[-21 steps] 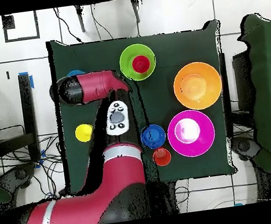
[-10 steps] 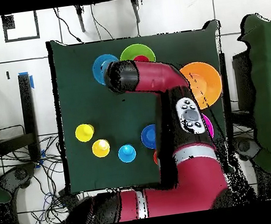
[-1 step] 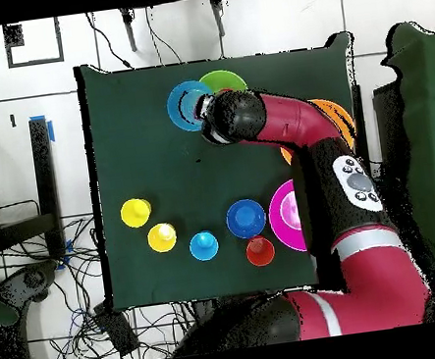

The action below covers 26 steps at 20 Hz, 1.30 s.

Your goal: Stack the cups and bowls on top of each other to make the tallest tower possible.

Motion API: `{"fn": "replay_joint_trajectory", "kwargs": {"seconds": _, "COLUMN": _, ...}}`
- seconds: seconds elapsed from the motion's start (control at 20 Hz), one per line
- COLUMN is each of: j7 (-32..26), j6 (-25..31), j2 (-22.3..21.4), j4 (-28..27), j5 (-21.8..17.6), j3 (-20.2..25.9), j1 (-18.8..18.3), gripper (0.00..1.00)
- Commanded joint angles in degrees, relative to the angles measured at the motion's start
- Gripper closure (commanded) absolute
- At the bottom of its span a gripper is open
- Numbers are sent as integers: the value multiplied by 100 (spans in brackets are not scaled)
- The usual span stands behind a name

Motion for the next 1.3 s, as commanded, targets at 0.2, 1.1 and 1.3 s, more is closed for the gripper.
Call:
{"fn": "replay_joint_trajectory", "kwargs": {"seconds": 0.2, "j7": -1756, "j6": 609, "j2": 237, "j4": 473, "j5": -613, "j3": 1431, "j1": -217, "gripper": 100}}
{"fn": "replay_joint_trajectory", "kwargs": {"seconds": 1.1, "j7": -1944, "j6": 1134, "j2": 554, "j4": 147, "j5": -1367, "j3": 2082, "j1": -874, "gripper": 100}}
{"fn": "replay_joint_trajectory", "kwargs": {"seconds": 1.3, "j7": -1880, "j6": 1356, "j2": 476, "j4": 57, "j5": -1565, "j3": 2065, "j1": -875, "gripper": 100}}
